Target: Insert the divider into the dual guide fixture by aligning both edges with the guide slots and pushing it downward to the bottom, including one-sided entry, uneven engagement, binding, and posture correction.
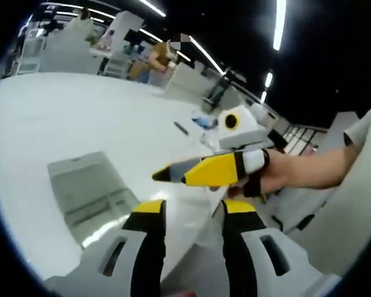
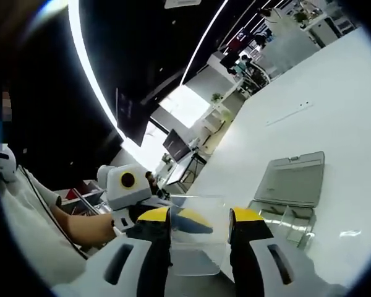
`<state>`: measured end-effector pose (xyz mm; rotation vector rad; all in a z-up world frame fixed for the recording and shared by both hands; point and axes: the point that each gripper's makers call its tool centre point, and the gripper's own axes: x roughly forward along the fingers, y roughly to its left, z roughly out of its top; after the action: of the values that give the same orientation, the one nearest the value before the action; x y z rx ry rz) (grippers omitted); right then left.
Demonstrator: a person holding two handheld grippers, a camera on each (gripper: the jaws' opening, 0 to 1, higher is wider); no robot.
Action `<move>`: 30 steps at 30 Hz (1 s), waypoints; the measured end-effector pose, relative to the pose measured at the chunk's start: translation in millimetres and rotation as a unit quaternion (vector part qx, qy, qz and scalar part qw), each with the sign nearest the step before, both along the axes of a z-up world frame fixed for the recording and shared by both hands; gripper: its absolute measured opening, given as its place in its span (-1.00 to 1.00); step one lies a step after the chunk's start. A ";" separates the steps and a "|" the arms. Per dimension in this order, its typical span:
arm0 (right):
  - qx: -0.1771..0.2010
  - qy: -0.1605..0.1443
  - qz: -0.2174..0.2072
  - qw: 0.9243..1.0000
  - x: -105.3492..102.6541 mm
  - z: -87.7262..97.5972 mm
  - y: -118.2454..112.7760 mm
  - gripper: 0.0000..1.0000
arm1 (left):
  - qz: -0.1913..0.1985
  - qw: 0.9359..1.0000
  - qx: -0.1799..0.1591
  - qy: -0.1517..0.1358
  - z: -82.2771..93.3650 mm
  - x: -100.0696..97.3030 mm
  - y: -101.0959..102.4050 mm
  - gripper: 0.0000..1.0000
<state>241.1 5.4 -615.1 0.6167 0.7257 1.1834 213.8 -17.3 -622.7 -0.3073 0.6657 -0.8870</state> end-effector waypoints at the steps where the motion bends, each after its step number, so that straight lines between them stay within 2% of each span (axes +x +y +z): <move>1: -0.007 0.003 -0.002 1.000 0.8 -3.8 -0.5 -0.34 | 0.001 1.000 0.006 0.001 -1.8 0.1 -0.1 -0.36; 6: -0.030 0.011 -0.014 0.999 3.5 -15.0 -1.4 -0.34 | 0.016 0.999 0.042 0.004 -14.1 2.3 2.1 -0.38; 15: -0.078 0.020 -0.039 0.996 5.9 -33.5 -4.1 -0.34 | 0.039 0.994 0.098 0.029 -34.7 3.4 1.7 -0.47; 21: -0.106 0.026 -0.052 0.993 7.0 -42.2 -5.7 -0.34 | 0.052 0.991 0.119 0.040 -43.3 4.1 1.0 -0.53; 30: -0.123 0.041 -0.070 0.989 7.5 -48.8 -5.7 -0.34 | 0.069 0.985 0.149 0.054 -55.8 5.4 1.8 -0.62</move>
<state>248.6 -0.3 -663.9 0.5023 0.8686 0.9266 219.3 -15.5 -678.5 -0.1304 0.8568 -0.6310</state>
